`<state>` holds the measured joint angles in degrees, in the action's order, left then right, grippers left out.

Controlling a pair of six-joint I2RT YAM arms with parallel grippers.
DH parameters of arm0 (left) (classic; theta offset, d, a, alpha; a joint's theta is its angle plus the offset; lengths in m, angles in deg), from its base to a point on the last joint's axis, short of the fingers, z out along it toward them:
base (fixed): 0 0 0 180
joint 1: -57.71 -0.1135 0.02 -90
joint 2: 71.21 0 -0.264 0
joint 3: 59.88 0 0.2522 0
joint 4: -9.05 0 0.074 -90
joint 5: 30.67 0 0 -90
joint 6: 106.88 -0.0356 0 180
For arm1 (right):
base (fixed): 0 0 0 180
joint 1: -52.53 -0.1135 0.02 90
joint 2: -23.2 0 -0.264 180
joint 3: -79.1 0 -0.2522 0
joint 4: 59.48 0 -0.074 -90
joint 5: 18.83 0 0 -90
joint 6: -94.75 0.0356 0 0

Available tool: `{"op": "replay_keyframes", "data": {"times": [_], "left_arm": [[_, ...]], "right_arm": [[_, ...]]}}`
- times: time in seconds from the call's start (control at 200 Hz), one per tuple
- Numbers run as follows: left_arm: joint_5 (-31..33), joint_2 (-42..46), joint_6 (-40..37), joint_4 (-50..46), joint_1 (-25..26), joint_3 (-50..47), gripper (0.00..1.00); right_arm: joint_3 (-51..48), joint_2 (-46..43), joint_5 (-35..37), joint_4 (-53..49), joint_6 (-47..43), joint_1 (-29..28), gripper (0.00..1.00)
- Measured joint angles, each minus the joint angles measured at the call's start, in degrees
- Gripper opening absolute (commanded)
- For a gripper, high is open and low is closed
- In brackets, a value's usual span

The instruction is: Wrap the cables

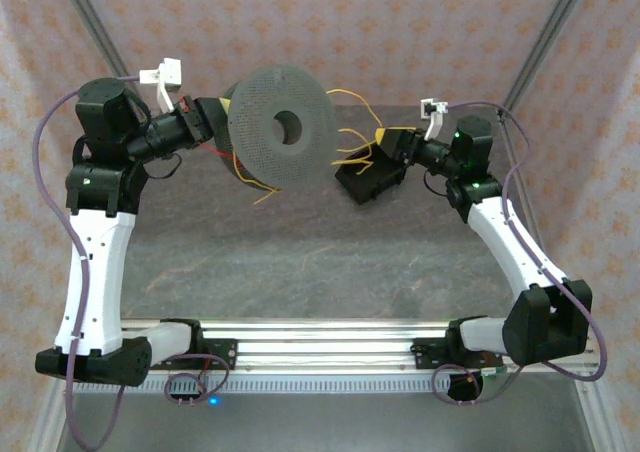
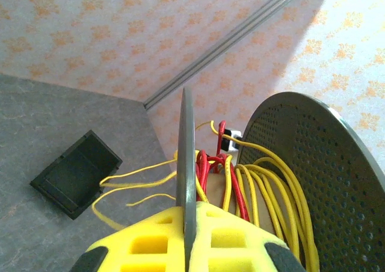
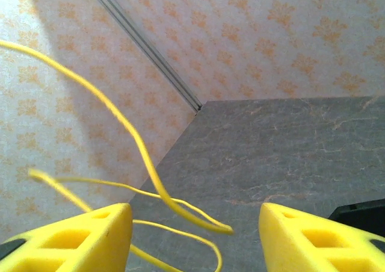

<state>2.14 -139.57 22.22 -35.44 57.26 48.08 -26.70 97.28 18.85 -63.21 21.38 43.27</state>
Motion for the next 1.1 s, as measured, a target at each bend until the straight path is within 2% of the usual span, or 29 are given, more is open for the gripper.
{"op": "replay_keyframes", "data": {"times": [0.455,0.911,1.101], "left_arm": [[-1.66,0.04,1.44,0.22,0.85,-0.02,0.0],[-3.89,0.2,6.12,5.73,0.85,-0.02,0.0],[-4.17,0.44,7.45,7.23,0.85,-0.07,0.0]], "right_arm": [[0.26,2.16,-0.24,0.5,-0.79,0.0,0.49],[-0.5,4.31,-1.7,7.23,1.81,-0.09,0.56],[-1.25,5.18,-1.42,8.79,1.77,-1.9,0.57]]}}
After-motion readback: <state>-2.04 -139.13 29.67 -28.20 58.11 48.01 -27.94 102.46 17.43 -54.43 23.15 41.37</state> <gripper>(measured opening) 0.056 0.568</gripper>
